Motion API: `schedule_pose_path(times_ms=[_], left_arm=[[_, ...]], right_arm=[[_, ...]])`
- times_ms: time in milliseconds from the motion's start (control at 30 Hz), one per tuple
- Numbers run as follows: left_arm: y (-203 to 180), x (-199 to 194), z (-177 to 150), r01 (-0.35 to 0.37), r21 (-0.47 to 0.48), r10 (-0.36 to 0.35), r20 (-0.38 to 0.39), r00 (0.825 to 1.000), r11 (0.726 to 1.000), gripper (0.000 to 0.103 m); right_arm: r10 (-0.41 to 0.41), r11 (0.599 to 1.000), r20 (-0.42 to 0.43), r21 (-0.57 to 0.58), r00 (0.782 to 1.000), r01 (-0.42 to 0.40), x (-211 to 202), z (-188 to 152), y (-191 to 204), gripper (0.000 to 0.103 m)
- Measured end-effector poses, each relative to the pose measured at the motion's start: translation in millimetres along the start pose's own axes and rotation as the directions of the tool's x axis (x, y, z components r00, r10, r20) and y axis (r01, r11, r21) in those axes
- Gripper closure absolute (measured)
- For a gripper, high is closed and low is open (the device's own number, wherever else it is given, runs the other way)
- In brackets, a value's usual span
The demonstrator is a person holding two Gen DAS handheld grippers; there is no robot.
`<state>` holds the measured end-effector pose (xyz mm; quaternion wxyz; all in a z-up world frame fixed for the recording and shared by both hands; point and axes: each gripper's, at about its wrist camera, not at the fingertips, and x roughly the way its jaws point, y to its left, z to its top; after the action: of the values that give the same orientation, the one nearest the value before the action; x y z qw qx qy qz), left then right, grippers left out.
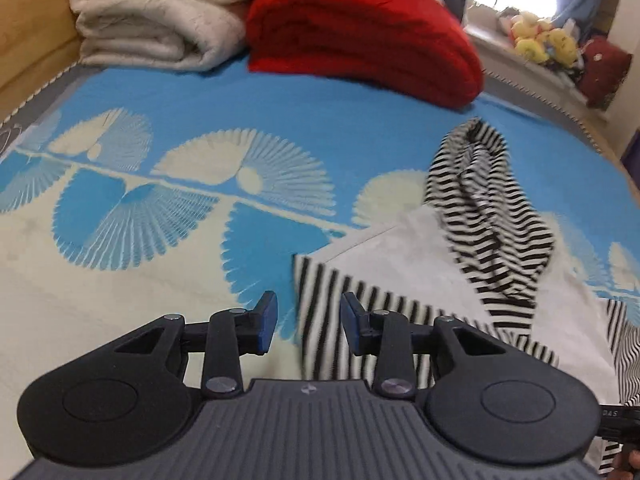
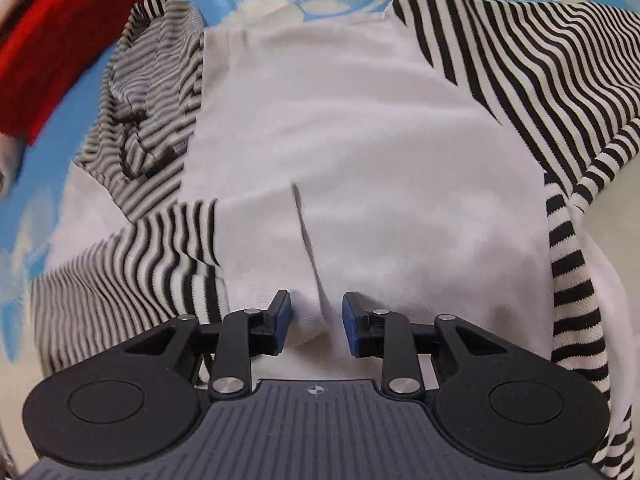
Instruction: Fold small clothes
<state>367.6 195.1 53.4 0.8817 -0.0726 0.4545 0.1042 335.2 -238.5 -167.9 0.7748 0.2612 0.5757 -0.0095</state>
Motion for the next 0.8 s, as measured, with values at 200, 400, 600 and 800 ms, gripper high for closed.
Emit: schedule_pose_path(times_ms=[200,400,600,800], left_arm=[[12.8,13.7,-9.5,0.033,-0.015,-0.034,-0.078,0.996,0.999,0.065],[6.5,28.7,-28.0,0.134,0.007,-0.131,-0.175,0.976,0.991,0.065],[-6.5,59.5,-64.9,0.185,0.096,-0.149,-0.302,0.942,0.978,0.065],[-3.2,77.8,-71.8,0.109,0.229,-0.015,-0.378,0.926,0.967,0.060]], right_arm=[[0.027,0.993,0.065,-0.119,0.998,-0.019,-11.5,-2.9,18.8,0.098],[0.211,0.970,0.422,-0.201,0.882,-0.136,-99.2,8.9,18.1,0.098],[-0.069,0.997,0.169,-0.011,0.983,0.072,-39.1,21.2,-18.1,0.092],[0.016,0.997,0.258,-0.083,0.966,0.006,-54.3,23.6,-12.8,0.086]])
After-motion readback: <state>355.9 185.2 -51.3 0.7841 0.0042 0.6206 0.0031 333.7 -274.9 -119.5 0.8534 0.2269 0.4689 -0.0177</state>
